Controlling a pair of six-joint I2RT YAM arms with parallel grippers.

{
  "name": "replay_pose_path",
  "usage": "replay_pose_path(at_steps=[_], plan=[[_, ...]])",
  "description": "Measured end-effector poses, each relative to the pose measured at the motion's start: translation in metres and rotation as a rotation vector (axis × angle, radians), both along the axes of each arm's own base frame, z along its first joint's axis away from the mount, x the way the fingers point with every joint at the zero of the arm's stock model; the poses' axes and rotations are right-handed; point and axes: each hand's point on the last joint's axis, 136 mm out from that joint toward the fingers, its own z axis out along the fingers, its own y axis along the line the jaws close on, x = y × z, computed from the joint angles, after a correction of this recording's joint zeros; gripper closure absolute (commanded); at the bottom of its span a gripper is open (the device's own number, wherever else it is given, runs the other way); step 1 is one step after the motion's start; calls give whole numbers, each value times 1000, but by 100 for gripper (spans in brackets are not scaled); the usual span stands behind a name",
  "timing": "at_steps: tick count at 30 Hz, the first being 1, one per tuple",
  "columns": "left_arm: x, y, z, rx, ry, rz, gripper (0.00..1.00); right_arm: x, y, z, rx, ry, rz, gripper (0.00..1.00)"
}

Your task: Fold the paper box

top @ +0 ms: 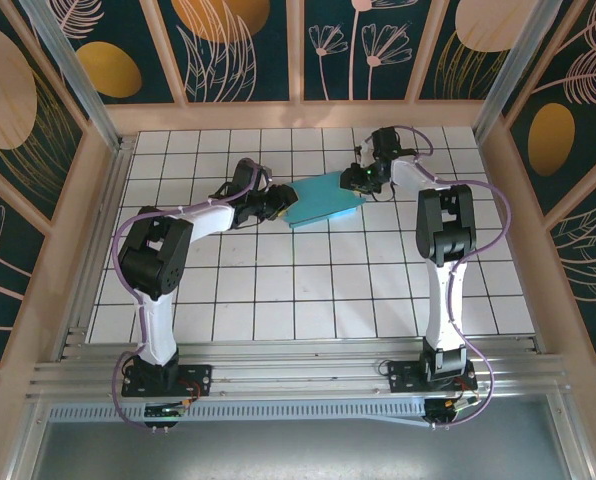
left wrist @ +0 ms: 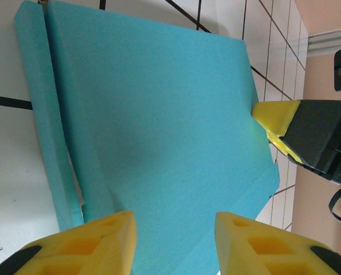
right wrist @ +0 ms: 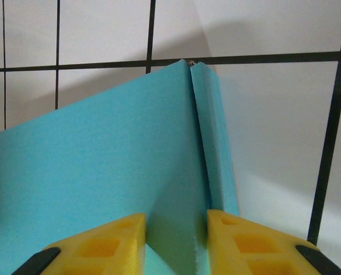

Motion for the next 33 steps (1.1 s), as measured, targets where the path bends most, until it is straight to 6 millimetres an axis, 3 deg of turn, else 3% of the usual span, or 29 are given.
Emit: replay_pose_path(at_steps=[9, 18, 26, 33], plan=[[-6, 9, 0, 30, 5, 47, 57, 1, 8, 0, -27, -38, 5, 69], [-20, 26, -20, 115, 68, 97, 56, 1, 8, 0, -33, -43, 3, 70], [-21, 14, -11, 34, 67, 64, 59, 1, 8, 0, -39, -45, 2, 70], [-21, 9, -11, 4, 80, 58, 69, 1, 8, 0, -45, -47, 0, 71]])
